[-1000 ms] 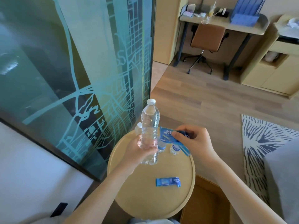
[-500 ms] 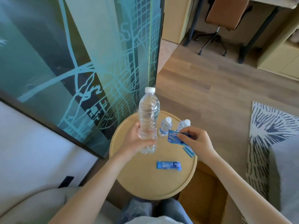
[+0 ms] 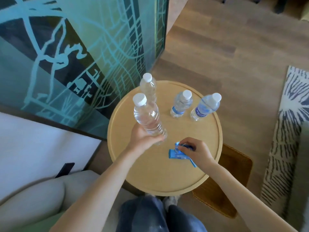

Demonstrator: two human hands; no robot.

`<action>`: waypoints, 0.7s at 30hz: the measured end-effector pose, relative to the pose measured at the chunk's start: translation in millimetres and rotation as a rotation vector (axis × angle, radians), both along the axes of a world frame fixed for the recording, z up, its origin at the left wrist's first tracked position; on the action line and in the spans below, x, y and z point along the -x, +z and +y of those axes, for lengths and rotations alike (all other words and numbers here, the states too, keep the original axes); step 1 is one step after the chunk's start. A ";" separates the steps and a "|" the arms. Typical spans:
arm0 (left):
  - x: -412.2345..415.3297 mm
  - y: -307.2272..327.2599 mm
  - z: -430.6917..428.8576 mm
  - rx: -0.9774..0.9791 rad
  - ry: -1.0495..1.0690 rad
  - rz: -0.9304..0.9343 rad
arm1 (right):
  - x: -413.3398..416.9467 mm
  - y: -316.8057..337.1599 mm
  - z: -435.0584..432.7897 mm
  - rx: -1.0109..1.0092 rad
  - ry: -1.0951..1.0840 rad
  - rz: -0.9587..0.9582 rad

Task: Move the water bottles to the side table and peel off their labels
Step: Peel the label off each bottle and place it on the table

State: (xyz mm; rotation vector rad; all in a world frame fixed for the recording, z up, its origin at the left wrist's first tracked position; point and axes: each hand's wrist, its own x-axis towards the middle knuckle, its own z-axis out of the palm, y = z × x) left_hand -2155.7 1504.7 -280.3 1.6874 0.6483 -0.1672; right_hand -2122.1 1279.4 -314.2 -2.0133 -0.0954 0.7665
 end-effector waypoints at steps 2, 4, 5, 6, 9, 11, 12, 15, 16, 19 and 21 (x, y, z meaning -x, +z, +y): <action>-6.0 -20.8 2.9 -0.040 0.008 0.005 | 0.9 -23.9 1.5 0.024 0.014 -0.005; -11.7 -39.4 6.7 -0.124 0.008 0.001 | 2.0 -42.7 1.0 0.065 0.029 -0.026; -14.0 -46.3 8.3 -0.168 0.004 -0.010 | 2.4 -50.0 0.3 0.085 0.047 -0.045; -16.1 -52.3 9.9 -0.202 0.000 -0.027 | 2.4 -56.3 -0.7 0.104 0.065 -0.063; -23.3 -67.4 14.5 -0.284 -0.024 -0.079 | 2.5 -70.4 -5.4 0.157 0.086 -0.101; -26.1 -74.4 16.1 -0.307 -0.028 -0.093 | 4.0 -77.0 -8.7 0.199 0.110 -0.125; -27.0 -77.4 16.5 -0.309 -0.027 -0.093 | 4.5 -79.8 -10.8 0.216 0.125 -0.137; -28.9 -86.1 16.6 -0.323 -0.027 -0.100 | 4.9 -87.1 -15.8 0.260 0.146 -0.178; -29.2 -89.4 16.8 -0.325 -0.024 -0.100 | 5.1 -89.6 -17.2 0.285 0.162 -0.211; -29.8 -98.3 17.5 -0.323 -0.012 -0.095 | 5.4 -95.3 -19.8 0.350 0.203 -0.330; -30.0 -104.4 18.0 -0.330 -0.013 -0.094 | 7.1 -98.6 -20.9 0.367 0.227 -0.405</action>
